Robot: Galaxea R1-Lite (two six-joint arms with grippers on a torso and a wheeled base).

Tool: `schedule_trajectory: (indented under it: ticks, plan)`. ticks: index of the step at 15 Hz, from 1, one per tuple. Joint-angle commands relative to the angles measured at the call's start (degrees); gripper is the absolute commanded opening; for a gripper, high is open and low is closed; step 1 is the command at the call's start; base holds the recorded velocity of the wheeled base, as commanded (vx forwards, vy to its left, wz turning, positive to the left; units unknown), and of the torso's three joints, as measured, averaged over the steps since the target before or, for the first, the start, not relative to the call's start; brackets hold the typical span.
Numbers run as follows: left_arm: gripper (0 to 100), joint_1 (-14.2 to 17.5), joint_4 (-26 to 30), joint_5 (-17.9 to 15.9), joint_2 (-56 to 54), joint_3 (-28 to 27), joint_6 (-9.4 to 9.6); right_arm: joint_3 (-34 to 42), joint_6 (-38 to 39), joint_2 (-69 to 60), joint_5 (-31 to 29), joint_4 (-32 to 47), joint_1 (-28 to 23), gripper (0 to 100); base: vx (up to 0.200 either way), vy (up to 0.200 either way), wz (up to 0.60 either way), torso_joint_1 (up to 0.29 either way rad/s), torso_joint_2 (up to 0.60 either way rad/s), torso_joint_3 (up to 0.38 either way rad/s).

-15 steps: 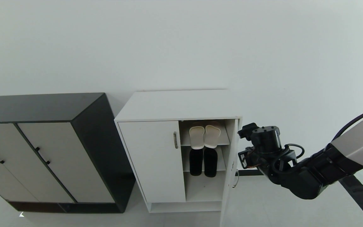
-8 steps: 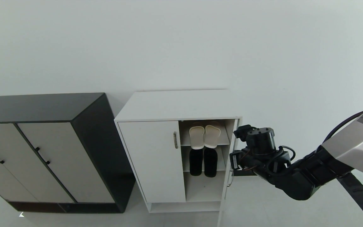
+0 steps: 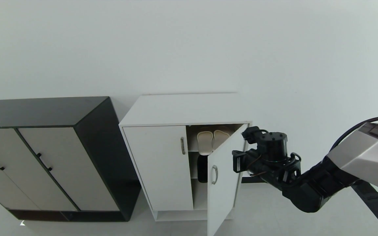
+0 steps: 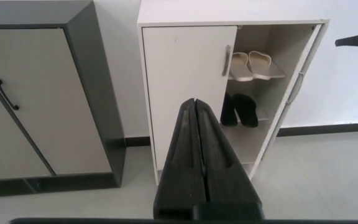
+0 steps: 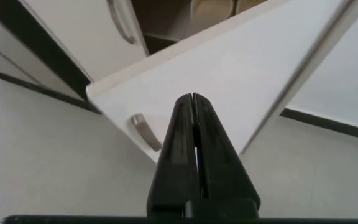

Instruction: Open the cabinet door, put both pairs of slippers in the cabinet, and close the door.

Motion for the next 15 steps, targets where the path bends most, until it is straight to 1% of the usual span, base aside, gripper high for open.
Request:
schedule_trajectory:
  ticks: [1,3,4,5,13,15]
  plan:
    - [0,0.0,0.0,0.0,0.1,0.0,0.08,2.1,-0.3,1.5,3.1,-2.9,-1.7,0,0.0,0.0,0.0,0.0,0.0,0.0]
    - [0,-0.1,0.0,0.0,0.1,0.0,0.08,8.0,-1.8,3.1,13.7,-13.1,-4.2,0,0.2,0.0,0.0,0.002,0.0,0.0]
    - [0,-0.1,0.1,-0.1,0.1,0.0,0.16,10.1,-2.6,4.0,17.3,-16.9,-4.7,0,0.2,0.0,0.0,-0.012,-0.01,0.007]
    - [0,0.0,0.1,-0.1,0.1,0.0,0.16,11.0,-2.8,4.8,18.7,-19.7,-4.7,0,0.2,0.0,0.0,-0.017,-0.01,0.002]
    - [0,0.0,0.0,0.0,0.1,0.0,0.16,11.3,-3.1,5.7,18.8,-20.5,-4.4,0,0.2,0.0,0.0,0.002,0.0,0.003]
    - [0,0.0,0.0,0.0,0.1,0.0,0.08,10.7,-3.3,6.7,18.7,-20.7,-3.9,0,0.0,0.0,0.0,0.0,0.0,0.0]
